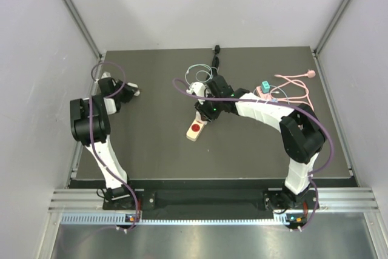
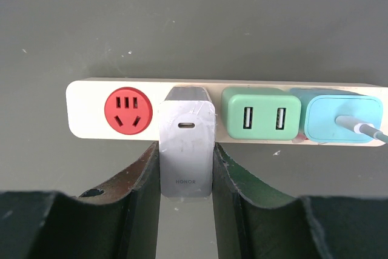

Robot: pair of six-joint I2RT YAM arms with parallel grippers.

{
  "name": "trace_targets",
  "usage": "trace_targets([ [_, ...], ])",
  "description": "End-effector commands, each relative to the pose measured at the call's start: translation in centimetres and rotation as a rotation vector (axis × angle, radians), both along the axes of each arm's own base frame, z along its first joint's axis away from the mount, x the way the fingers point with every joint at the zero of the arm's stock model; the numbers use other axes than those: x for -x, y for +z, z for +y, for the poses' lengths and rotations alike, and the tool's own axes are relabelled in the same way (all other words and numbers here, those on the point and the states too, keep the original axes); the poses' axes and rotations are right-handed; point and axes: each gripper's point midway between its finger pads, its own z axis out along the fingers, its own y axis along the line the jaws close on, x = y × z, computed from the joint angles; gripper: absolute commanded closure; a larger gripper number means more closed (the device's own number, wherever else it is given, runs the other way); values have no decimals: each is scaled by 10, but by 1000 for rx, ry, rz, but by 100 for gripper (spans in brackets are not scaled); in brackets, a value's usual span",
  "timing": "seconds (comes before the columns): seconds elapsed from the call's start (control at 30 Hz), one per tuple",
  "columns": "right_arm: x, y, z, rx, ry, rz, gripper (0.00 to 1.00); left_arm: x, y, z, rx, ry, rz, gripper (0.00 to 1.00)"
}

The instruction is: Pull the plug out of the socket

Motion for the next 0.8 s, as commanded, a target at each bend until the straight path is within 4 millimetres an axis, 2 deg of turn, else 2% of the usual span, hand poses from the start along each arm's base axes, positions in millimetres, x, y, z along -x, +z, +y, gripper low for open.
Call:
trace_targets([
  [0.0, -12, 1, -29, 58, -47, -26, 100, -20, 13, 4, -11, -40, -46, 81],
  [0.03, -12, 0, -29, 59, -47, -25, 100, -20, 10, 7, -18, -35, -33, 66],
  [0.1, -11, 0, -30, 59, -44, -22, 100, -18, 6, 11, -39, -25, 0, 55],
  [0.13, -11, 0, -30, 60, -45, -22, 100, -17, 4, 14, -43, -22, 15, 43],
  [0.23, -11, 1, -29, 55, -42, -22, 100, -13, 6, 19, -83, -19, 52, 29],
  [0.27, -11, 0, -30, 58, -42, -21, 100, -13, 8, 21, -101, -24, 53, 20],
  [0.4, -11, 3, -30, 54, -39, -27, 100, -3, 21, 29, -155, -4, 89, 14],
  [0.43, -10, 3, -30, 54, -39, -27, 100, 0, 23, 35, -181, 23, 105, 14],
  [0.47, -11, 4, -30, 53, -39, -28, 100, 2, 33, 38, -212, 35, 98, 13],
  [0.53, -11, 5, -30, 52, -37, -34, 100, 11, 35, 50, -260, 78, 138, 13],
  [0.57, -10, 6, -29, 50, -34, -34, 100, 14, 46, 52, -289, 83, 127, 13],
  [0.63, -10, 7, -30, 49, -34, -34, 100, 22, 50, 56, -322, 95, 135, 12],
  [0.67, -10, 7, -29, 46, -29, -35, 100, 23, 63, 59, -346, 101, 111, 12],
  [0.73, -8, 8, -29, 44, -22, -33, 100, 29, 67, 55, -351, 83, 100, 12],
  [0.77, -8, 8, -28, 44, -15, -34, 100, 31, 78, 51, -352, 68, 75, 12],
])
